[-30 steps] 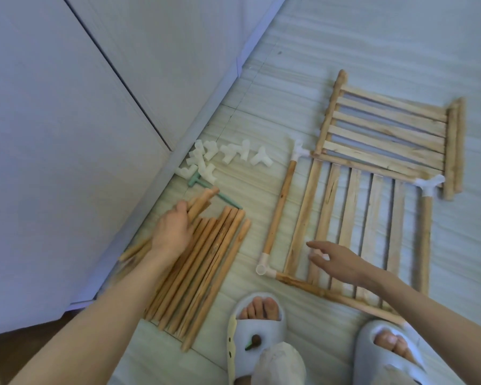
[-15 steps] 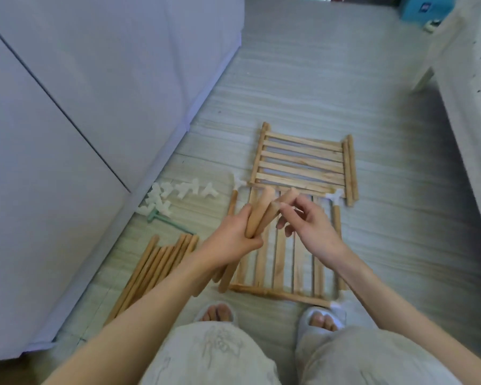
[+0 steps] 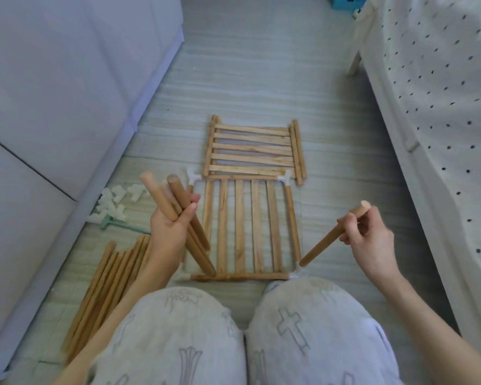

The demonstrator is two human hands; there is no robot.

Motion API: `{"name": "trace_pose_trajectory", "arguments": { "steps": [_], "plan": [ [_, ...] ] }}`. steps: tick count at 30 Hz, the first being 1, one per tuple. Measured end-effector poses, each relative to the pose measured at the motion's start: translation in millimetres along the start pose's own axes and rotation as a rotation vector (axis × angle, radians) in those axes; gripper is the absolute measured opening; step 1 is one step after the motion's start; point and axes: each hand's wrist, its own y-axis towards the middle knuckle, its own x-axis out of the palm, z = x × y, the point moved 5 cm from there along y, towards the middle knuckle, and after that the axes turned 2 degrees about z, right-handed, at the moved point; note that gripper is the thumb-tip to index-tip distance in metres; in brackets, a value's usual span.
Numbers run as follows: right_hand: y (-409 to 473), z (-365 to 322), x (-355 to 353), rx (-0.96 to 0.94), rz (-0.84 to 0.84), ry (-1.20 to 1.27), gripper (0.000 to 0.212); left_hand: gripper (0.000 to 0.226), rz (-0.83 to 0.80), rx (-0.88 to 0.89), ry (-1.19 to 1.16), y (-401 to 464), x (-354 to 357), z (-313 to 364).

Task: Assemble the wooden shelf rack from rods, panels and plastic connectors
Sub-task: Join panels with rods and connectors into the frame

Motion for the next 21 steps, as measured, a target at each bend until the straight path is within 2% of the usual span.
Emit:
{"name": "trace_pose_trajectory", "arguments": {
  "steps": [4,9,21],
  "plan": [
    [-14.4,23.6,-5.5,0.028,0.010,-0.013,0.016,0.028,-0.033,0.007,0.005,-9.6,6.1,0.4],
    [-20.4,30.9,0.3,0.068,-0.023,0.011,0.017,0.020,-0.037,-0.002,0.026,-14.7,3.3,0.6],
    [-32.0,7.5,13.8,-0.132,-0.234,-0.100,0.014,0.024,0.016,-0.079,-0.060,-20.7,-8.0,-4.3]
  ]
}}
